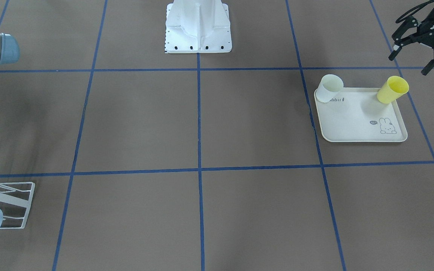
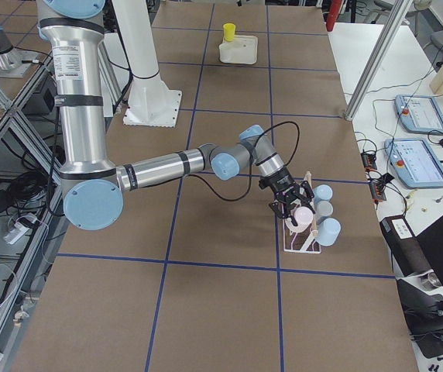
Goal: Transfer IKEA cup to right arm and place on rack
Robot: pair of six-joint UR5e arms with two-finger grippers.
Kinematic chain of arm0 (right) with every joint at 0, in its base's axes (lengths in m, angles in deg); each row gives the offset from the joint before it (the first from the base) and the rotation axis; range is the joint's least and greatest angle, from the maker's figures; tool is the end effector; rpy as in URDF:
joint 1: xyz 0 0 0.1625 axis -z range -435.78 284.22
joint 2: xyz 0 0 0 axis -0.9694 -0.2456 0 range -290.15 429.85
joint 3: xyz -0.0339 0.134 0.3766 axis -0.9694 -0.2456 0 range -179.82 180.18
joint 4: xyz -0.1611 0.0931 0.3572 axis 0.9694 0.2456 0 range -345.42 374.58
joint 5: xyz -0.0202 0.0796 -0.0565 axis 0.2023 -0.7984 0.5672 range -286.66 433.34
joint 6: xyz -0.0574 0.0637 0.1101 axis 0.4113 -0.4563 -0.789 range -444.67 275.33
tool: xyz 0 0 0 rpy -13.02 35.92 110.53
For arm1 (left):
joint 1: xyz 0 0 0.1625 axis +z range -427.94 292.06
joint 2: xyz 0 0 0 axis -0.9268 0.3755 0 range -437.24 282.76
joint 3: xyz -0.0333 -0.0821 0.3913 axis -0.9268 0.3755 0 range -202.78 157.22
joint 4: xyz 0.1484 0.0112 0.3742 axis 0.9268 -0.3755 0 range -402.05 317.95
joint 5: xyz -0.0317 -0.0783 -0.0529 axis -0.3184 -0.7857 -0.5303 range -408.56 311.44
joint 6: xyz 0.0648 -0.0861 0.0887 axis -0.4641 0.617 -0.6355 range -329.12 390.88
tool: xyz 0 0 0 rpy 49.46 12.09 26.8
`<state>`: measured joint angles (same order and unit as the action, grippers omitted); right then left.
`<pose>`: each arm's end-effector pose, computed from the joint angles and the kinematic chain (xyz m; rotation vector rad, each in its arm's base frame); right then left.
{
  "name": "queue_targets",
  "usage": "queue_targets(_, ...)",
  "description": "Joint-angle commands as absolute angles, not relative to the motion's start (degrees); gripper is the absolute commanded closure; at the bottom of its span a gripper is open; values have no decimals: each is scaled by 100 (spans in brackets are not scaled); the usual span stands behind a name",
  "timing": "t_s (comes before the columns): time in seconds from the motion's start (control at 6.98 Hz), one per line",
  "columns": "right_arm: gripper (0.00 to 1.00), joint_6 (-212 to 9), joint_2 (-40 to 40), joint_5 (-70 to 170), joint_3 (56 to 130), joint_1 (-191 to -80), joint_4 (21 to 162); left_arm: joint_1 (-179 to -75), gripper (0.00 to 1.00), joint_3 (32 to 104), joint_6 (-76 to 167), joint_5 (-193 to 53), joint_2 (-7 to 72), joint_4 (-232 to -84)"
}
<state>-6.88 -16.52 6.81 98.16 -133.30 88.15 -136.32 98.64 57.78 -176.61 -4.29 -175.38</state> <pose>-0.1339 -0.5619 0.5525 0.3335 0.6384 -1.7535 0.1022 -0.3862 0.4263 0.6324 0.9485 0.2522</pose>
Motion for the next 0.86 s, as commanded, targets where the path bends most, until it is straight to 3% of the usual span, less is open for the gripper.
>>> queue_targets(0.0,7,-697,-1585,681,9809,-13326,8815,-13632,0,9860,5778,-17661,-429,-17538)
queue_targets(0.43,3,-915,-1252,568,9923,-13326,8824,-13632,0,9746,5760,-17653,-420,-17546)
queue_targets(0.72,2,-1967,-1242,-839,10500,-13326,8832,-13615,0,9728,6038,-17574,-429,-17616)
